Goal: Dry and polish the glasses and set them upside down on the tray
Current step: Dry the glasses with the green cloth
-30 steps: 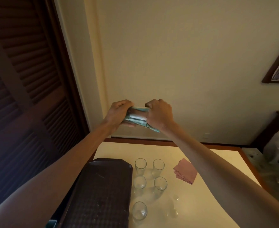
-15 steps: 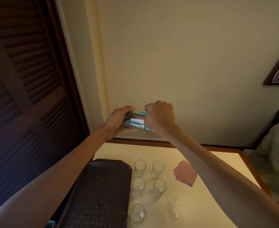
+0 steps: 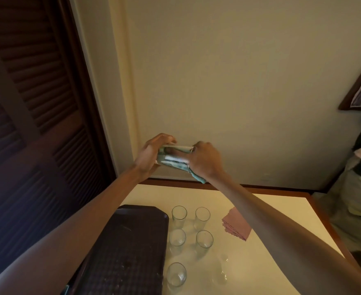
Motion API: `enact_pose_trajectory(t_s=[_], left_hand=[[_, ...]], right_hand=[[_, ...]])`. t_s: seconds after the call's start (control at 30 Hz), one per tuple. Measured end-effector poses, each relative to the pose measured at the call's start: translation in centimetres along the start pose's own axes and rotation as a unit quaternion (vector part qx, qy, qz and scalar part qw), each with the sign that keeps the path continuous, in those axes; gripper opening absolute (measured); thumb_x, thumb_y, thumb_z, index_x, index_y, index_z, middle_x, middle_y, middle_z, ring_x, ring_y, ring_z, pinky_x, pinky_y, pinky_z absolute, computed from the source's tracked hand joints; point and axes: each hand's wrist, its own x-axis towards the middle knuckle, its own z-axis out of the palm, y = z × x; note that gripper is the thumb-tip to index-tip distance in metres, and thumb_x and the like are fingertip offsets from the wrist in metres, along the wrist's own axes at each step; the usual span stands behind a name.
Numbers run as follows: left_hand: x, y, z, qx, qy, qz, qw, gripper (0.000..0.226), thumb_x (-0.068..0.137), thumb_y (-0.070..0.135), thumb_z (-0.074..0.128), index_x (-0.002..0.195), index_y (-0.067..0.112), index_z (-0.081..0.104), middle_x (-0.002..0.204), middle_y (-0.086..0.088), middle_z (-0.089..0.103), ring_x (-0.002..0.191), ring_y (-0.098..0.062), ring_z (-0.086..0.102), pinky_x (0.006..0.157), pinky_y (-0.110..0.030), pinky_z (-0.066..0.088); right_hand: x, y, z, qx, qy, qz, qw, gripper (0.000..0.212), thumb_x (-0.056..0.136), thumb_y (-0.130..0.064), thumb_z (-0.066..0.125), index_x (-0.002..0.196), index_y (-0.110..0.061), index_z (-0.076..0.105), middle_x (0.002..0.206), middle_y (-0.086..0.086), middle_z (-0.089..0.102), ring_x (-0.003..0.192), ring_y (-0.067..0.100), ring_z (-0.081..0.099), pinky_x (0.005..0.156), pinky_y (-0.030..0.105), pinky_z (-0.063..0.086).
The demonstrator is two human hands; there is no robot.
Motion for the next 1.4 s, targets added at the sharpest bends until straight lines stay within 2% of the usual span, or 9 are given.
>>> enact_pose_trajectory(t_s=[0.13,0.3,0.43,0.57,0.63,0.77,1.13,1.27,1.4], left_hand=[[-0.4,0.1,0.8,0.022,-0.017,-0.103,0.994,0.030,0.107,0.035,0.048,0.107,0.009,0.064,0.107,-0.018,0.070,0.092,-0.027,0.074,0.070,-0.037,0.062],[-0.1,0.3,1.7,0.115,0.078,0.036,0.990,0.026,0.103,0.027,0.056,0.083,0.012,0.060,0.085,-0.012,0.060,0.072,-0.016,0.069,0.057,-0.031,0.058],[0.3,0.3,1.5,0.192,0.080,0.142,0.968,0.026,0.092,0.042,0.058,0.083,0.017,0.062,0.087,-0.016,0.062,0.076,-0.025,0.063,0.063,-0.040,0.053],[-0.1,0.1,1.6,0.091,0.033,0.073,0.993,0.026,0.096,0.043,0.056,0.094,0.019,0.065,0.092,-0.008,0.064,0.084,-0.022,0.062,0.067,-0.034,0.053],[-0.3,-0.1,1.7,0.018,0.005,-0.003,1.000,0.033,0.099,0.048,0.054,0.106,0.018,0.066,0.103,-0.009,0.068,0.095,-0.027,0.065,0.075,-0.038,0.055],[-0.9,-0.5,2.5,-0.003,-0.036,-0.129,0.991,0.051,0.100,0.051,0.052,0.126,0.007,0.060,0.115,-0.016,0.067,0.101,-0.028,0.068,0.080,-0.034,0.061],[0.1,-3.9,5.8,-0.020,0.061,-0.065,0.996,0.021,0.101,0.038,0.062,0.117,0.023,0.066,0.106,-0.006,0.067,0.098,-0.020,0.064,0.085,-0.036,0.053],[-0.2,-6.3,6.8,-0.063,0.076,-0.069,0.993,0.032,0.096,0.035,0.071,0.119,0.014,0.063,0.104,-0.009,0.069,0.098,-0.024,0.067,0.092,-0.041,0.055],[-1.1,-9.4,9.3,-0.034,0.104,-0.075,0.991,0.037,0.092,0.035,0.073,0.118,0.010,0.063,0.099,-0.004,0.069,0.087,-0.014,0.066,0.076,-0.025,0.057]], right_hand=[[0.1,-0.2,-2.1,-0.147,0.066,-0.085,0.983,0.042,0.081,-0.036,0.043,0.098,-0.014,0.074,0.092,0.005,0.071,0.077,0.025,0.058,0.063,0.030,0.036],[0.8,1.1,0.9,0.116,-0.023,0.053,0.992,0.035,0.093,-0.047,0.057,0.108,-0.019,0.070,0.086,0.008,0.068,0.072,0.022,0.062,0.056,0.026,0.038],[-0.6,0.9,0.9,0.462,-0.251,0.178,0.832,0.052,0.096,-0.056,0.050,0.088,-0.007,0.064,0.062,0.007,0.061,0.046,0.012,0.051,0.044,0.021,0.043],[-0.3,0.9,-0.5,0.131,-0.084,0.027,0.987,0.039,0.099,-0.040,0.046,0.104,-0.012,0.072,0.070,0.008,0.060,0.054,0.016,0.047,0.057,0.029,0.041],[-0.8,0.7,-2.0,0.014,0.031,0.004,0.999,0.056,0.081,-0.055,0.034,0.083,-0.009,0.068,0.073,0.005,0.061,0.057,0.017,0.047,0.051,0.029,0.032],[-1.3,1.5,-2.5,-0.102,0.074,-0.064,0.990,0.074,0.072,-0.059,0.028,0.107,-0.013,0.075,0.099,0.006,0.074,0.087,0.024,0.062,0.066,0.031,0.036],[-3.5,8.2,1.8,0.218,-0.133,0.107,0.961,0.061,0.092,-0.061,0.052,0.084,-0.004,0.074,0.078,0.013,0.074,0.066,0.025,0.068,0.063,0.035,0.051],[-6.3,11.6,1.8,0.253,-0.125,0.099,0.954,0.053,0.091,-0.056,0.059,0.054,-0.020,0.061,0.044,-0.010,0.055,0.039,0.003,0.046,0.045,0.018,0.033],[-10.0,17.0,3.9,0.278,-0.111,0.111,0.948,0.040,0.091,-0.060,0.058,0.073,-0.028,0.075,0.066,-0.010,0.070,0.059,0.000,0.061,0.059,0.027,0.045]])
